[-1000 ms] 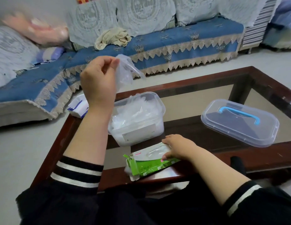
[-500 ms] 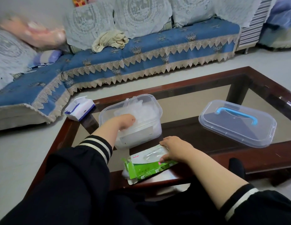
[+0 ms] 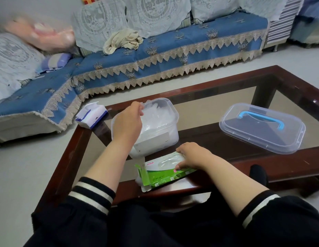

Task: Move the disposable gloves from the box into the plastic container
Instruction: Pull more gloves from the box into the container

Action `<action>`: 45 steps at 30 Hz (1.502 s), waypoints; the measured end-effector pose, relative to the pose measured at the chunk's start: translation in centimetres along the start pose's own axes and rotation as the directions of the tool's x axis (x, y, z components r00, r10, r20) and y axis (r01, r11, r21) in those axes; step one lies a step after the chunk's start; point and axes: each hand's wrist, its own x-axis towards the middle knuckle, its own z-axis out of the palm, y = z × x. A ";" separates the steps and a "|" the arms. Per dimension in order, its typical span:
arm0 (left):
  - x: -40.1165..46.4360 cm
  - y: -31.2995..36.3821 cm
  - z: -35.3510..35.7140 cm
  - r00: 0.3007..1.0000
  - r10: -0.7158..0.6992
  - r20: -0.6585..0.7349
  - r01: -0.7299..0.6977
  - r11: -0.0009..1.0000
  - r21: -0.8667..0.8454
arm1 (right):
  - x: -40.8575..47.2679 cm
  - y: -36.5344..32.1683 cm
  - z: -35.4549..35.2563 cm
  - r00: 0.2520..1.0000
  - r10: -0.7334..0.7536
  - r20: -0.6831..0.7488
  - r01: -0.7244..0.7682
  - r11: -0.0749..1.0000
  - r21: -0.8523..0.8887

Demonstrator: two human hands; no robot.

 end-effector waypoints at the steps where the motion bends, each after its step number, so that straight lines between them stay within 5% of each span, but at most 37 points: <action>1: -1.3 0.6 -0.1 0.995 0.055 -0.082 -0.066 0.988 -0.138 | -0.1 -0.1 -0.1 1.000 0.004 -0.003 -0.004 1.000 0.008; 3: -4.1 1.8 0.6 0.973 0.207 -0.103 -0.227 0.941 -0.251 | -0.1 -0.1 -0.2 1.000 0.005 -0.014 -0.005 1.000 0.018; 4: -5.4 2.2 1.5 0.967 0.255 0.014 -0.243 0.935 -0.259 | -0.2 -0.1 -0.1 1.000 0.013 -0.010 -0.013 1.000 0.022; 7: -8.3 2.0 4.8 0.852 0.114 0.512 -0.057 0.990 -0.126 | -0.5 -0.3 -0.3 1.000 0.021 -0.011 -0.021 0.998 0.054; 10: -9.7 0.9 7.1 0.794 0.010 0.608 0.080 0.989 -0.122 | -0.7 -0.5 -0.5 0.999 0.034 -0.027 -0.032 0.997 0.072; 13: -9.6 0.3 7.5 0.827 -0.064 0.559 0.184 0.970 -0.160 | -0.7 -0.4 -0.5 0.999 0.029 -0.019 -0.028 0.998 0.061; 21: -10.0 1.3 7.2 0.907 0.066 0.417 -0.006 0.990 -0.142 | -0.6 0.4 0.1 0.996 -0.089 0.023 0.086 0.990 0.110; 27: -9.4 2.6 5.0 0.986 -0.050 0.159 0.106 0.925 -0.364 | -0.4 0.4 0.0 0.998 -0.051 0.030 0.047 0.992 0.114; 32: -3.0 3.3 -1.0 0.974 -0.226 0.013 0.196 0.813 -0.549 | -0.4 0.2 0.0 0.999 -0.039 0.025 0.037 0.995 0.091; 36: 3.5 1.5 -5.2 0.936 -0.226 -0.270 0.086 0.891 -0.447 | -0.3 0.1 -0.2 0.999 -0.029 0.040 0.025 0.996 0.087; 39: 5.0 0.0 -4.4 0.900 -0.007 -0.436 -0.081 0.980 -0.184 | -0.1 0.2 -0.1 0.999 -0.032 0.040 0.029 0.996 0.082; 41: 4.6 -1.0 -1.7 0.943 0.115 -0.312 -0.126 0.992 -0.016 | -0.1 0.1 -0.1 0.999 -0.025 0.037 0.022 0.996 0.091; 43: 3.4 -1.8 1.6 0.998 0.060 0.013 -0.060 0.997 0.038 | 0.0 0.1 0.0 0.999 -0.020 0.034 0.017 0.995 0.099; 45: 2.5 -2.5 3.9 0.966 -0.030 0.258 0.014 0.998 0.063 | 0.0 0.1 0.0 0.999 -0.013 0.031 0.009 0.993 0.115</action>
